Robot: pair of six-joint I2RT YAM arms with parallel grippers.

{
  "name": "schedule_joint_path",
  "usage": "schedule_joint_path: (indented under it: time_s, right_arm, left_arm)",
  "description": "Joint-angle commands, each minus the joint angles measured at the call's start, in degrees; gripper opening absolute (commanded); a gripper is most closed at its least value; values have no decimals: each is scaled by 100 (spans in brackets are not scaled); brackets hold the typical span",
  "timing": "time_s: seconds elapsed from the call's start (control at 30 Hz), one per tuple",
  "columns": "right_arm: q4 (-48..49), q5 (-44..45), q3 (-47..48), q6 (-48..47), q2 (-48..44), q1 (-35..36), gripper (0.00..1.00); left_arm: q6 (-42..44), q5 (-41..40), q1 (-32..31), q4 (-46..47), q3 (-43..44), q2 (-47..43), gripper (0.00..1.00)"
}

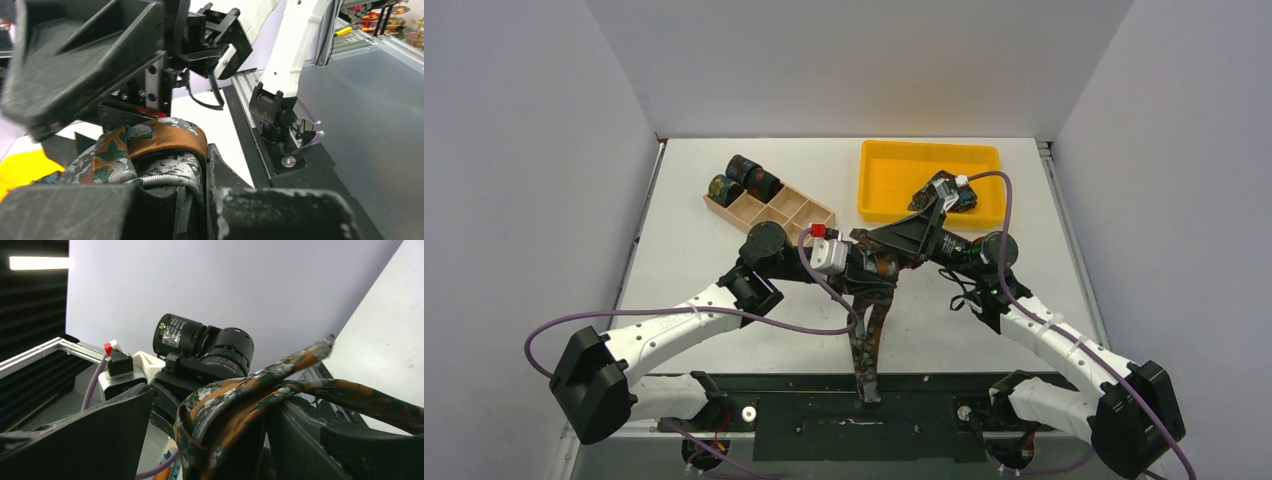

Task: Roll the ties
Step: Flatten out the tie at the center of the board.

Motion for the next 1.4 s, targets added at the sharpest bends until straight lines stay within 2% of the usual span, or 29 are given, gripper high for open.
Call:
schedule_joint_path:
  time_s: [0.0, 0.13, 0.3, 0.47, 0.53, 0.57, 0.6, 0.63, 0.67, 0.73, 0.83, 0.93, 1.07, 1.2, 1.3, 1.37]
  right_arm:
    - [1037, 246, 274, 292, 178, 33, 72]
    - [1260, 277, 279, 373, 281, 33, 53]
    - [1191, 262, 345, 253, 254, 42, 36]
    - [1132, 187, 452, 132, 205, 19, 12]
    - [1025, 145, 509, 32, 150, -29, 6]
    - [902, 114, 571, -65, 105, -100, 5]
    - [812, 96, 636, -209, 51, -166, 5]
    - [620, 85, 751, -417, -12, -237, 5]
    - [94, 110, 906, -759, -100, -335, 5]
    - [-1151, 351, 1331, -1859, -321, -485, 5]
    - [-2903, 1125, 2017, -3303, -490, -474, 5]
    - [-3578, 2202, 2187, -3947, -746, -485, 5]
    - [-3819, 3749, 2213, -4389, -1204, -481, 5]
    - [-4004, 5083, 2253, -4568, -1432, -475, 5]
    - [-4381, 5955, 2200, -4672, -1518, -477, 5]
    - [-4573, 6435, 1981, -4686, -1662, -476, 5]
  left_arm:
    - [-207, 219, -92, 512, 25, -55, 0]
    - [-245, 186, -95, 550, -112, -121, 0]
    - [-293, 191, -95, 595, -149, -106, 0]
    - [-398, 206, -92, 682, -177, -74, 0]
    - [-415, 179, -91, 684, -211, -97, 0]
    - [-443, 141, -94, 685, -231, -120, 3]
    - [-469, 124, -95, 672, -254, -156, 12]
    - [-481, 86, -95, 651, -295, -209, 29]
    - [-485, -31, -89, 611, -360, -284, 55]
    - [-470, -346, -96, 571, -581, -542, 97]
    - [-479, -1028, -89, 652, -1078, -1063, 96]
    - [-667, -1995, -92, 865, -1639, -1656, 96]
    - [-1609, -3685, -127, 1068, -2386, -2284, 96]
    - [-2595, -4683, -354, 797, -2767, -2577, 96]
    - [-2994, -5403, -843, 361, -2891, -2569, 97]
    - [-2958, -5756, -1327, 132, -2927, -2398, 96]
